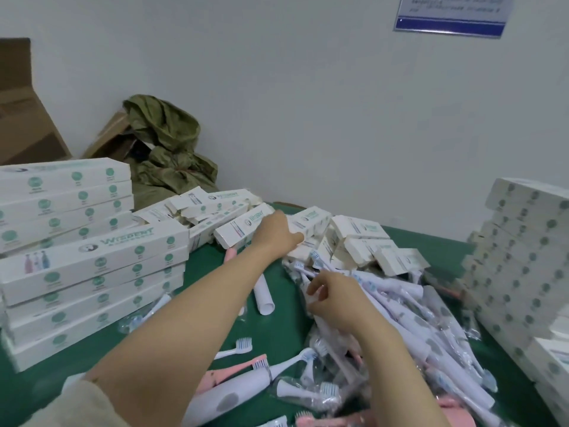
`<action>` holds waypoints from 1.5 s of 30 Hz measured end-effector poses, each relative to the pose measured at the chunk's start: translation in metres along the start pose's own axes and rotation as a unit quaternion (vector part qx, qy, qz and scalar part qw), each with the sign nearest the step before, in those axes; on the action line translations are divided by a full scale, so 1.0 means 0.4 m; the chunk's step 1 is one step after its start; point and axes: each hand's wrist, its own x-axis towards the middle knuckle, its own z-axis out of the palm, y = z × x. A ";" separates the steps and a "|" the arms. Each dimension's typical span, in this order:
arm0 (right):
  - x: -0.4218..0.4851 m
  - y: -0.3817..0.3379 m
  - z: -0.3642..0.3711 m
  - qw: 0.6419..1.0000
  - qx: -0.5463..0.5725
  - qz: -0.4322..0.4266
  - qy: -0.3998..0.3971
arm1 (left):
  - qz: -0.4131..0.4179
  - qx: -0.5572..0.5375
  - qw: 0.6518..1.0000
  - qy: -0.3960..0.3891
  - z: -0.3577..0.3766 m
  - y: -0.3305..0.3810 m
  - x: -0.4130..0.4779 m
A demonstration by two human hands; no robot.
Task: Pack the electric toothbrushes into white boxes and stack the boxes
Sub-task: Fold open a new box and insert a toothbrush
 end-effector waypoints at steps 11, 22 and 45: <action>-0.019 -0.100 -0.025 0.961 0.081 -0.121 0.234 | 0.171 -0.341 0.919 0.101 -0.332 -0.038 -0.260; -0.041 -0.211 -0.020 0.952 0.019 -0.235 0.194 | 0.182 -0.535 0.819 -0.101 -0.371 -0.093 -0.344; -0.106 -0.256 -0.139 0.771 0.618 -0.152 0.041 | 0.233 -0.317 0.904 0.168 -0.251 0.072 -0.337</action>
